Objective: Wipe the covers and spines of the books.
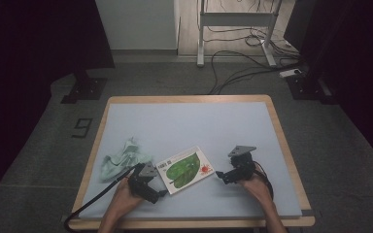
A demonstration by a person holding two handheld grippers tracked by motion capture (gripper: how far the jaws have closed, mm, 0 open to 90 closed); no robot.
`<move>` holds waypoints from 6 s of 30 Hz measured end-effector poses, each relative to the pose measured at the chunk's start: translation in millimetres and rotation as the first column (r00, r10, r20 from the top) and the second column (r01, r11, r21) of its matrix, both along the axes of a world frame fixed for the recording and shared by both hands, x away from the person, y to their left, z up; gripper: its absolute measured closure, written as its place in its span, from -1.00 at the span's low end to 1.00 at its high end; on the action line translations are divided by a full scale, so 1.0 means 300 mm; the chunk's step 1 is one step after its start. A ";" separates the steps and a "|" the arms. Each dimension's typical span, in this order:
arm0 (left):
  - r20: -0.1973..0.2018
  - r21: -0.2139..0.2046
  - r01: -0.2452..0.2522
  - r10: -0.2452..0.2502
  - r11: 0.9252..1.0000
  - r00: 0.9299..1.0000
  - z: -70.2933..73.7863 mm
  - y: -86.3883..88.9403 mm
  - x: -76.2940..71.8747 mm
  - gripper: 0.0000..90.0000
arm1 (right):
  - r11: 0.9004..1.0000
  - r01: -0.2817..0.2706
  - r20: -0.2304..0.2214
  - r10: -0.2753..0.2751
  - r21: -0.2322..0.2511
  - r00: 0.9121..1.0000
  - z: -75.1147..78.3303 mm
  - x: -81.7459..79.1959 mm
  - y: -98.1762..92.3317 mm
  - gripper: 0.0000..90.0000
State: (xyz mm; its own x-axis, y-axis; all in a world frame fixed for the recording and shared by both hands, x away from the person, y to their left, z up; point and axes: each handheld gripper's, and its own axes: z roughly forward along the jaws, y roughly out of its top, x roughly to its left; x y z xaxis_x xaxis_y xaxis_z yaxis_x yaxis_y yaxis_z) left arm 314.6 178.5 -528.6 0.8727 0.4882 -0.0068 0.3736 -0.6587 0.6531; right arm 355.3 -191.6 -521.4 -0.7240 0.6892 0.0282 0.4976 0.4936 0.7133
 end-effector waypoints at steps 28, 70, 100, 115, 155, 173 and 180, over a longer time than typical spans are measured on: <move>0.003 -0.005 -0.001 0.001 1.000 1.000 -0.001 0.001 -0.001 -1.00 | 0.990 -0.135 -0.054 0.137 0.041 0.989 -0.014 0.126 0.268 -1.00; 0.004 -0.007 -0.002 0.002 1.000 1.000 -0.002 0.002 -0.002 -1.00 | 0.968 -0.152 -0.137 0.181 0.202 0.974 0.089 0.089 0.353 -0.72; 0.002 -0.008 -0.003 0.003 1.000 1.000 -0.002 0.002 -0.002 -1.00 | 0.988 -0.073 -0.167 0.095 0.133 0.981 -0.009 0.177 0.311 -0.97; 0.002 -0.008 -0.003 0.003 1.000 1.000 -0.002 0.002 -0.002 -1.00 | 0.970 -0.027 -0.187 0.074 0.240 0.979 0.048 0.165 0.289 -0.98; 0.003 -0.001 -0.023 0.023 1.000 1.000 0.000 0.000 -0.010 -1.00 | 0.971 -0.217 -0.165 0.231 0.098 0.959 0.109 0.204 0.254 0.07; -0.063 -0.053 -0.054 0.050 0.997 0.997 0.020 0.000 -0.004 -1.00 | 0.953 -0.264 -0.094 0.279 0.152 0.956 0.113 0.161 0.183 0.37; -0.094 -0.086 -0.063 0.055 0.994 0.994 0.022 -0.016 0.010 -1.00 | 0.947 -0.283 -0.053 0.294 0.151 0.954 0.132 0.138 0.172 0.42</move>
